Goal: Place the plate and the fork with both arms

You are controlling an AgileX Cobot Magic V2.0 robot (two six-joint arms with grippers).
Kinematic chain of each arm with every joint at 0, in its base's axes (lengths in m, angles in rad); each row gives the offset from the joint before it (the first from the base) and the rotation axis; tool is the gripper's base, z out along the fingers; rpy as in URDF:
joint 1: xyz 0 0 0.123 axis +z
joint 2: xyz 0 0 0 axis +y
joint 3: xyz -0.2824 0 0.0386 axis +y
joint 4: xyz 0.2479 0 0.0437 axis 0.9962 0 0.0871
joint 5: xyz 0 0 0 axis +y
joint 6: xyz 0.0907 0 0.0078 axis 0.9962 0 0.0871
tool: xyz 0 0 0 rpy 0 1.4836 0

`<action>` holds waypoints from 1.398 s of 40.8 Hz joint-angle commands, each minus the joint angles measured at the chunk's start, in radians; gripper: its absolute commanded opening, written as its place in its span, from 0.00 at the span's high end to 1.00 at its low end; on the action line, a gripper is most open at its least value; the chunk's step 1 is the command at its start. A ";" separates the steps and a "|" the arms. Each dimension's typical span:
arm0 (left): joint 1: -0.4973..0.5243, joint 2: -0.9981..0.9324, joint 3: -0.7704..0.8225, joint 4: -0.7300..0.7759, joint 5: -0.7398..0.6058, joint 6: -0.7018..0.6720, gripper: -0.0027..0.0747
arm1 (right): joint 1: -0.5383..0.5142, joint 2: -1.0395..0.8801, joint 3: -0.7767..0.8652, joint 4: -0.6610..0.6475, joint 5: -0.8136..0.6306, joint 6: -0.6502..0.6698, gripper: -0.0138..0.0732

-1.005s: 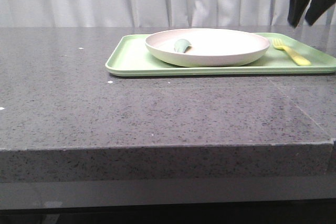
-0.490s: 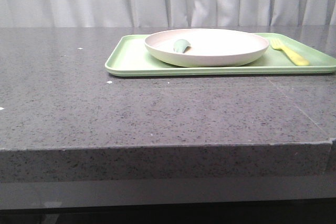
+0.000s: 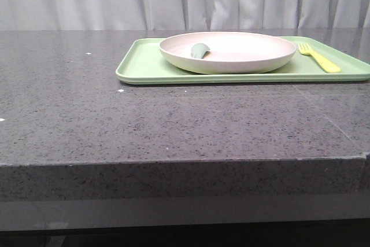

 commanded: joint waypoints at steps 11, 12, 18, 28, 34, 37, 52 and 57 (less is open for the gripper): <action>0.002 0.003 -0.028 -0.003 -0.082 0.000 0.99 | -0.005 -0.488 0.506 -0.037 -0.394 -0.047 0.98; 0.002 0.003 -0.028 -0.003 -0.082 0.000 0.99 | -0.005 -0.511 0.539 -0.042 -0.409 -0.047 0.98; 0.002 0.003 -0.028 -0.003 -0.082 0.000 0.99 | -0.005 -0.667 0.670 -0.060 -0.465 -0.047 0.98; 0.002 0.003 -0.028 -0.003 -0.082 0.000 0.99 | -0.005 -0.763 0.719 -0.060 -0.527 -0.047 0.98; 0.002 0.003 -0.028 -0.003 -0.082 0.000 0.99 | -0.005 -0.762 0.719 -0.060 -0.522 -0.047 0.98; 0.002 0.003 -0.028 -0.003 -0.082 0.000 0.99 | -0.005 -0.762 0.719 -0.060 -0.522 -0.047 0.98; 0.002 0.003 -0.028 -0.003 -0.082 0.000 0.99 | -0.005 -0.762 0.719 -0.060 -0.522 -0.047 0.98; 0.002 0.003 -0.028 -0.003 -0.082 0.000 0.99 | -0.005 -0.762 0.719 -0.060 -0.522 -0.047 0.98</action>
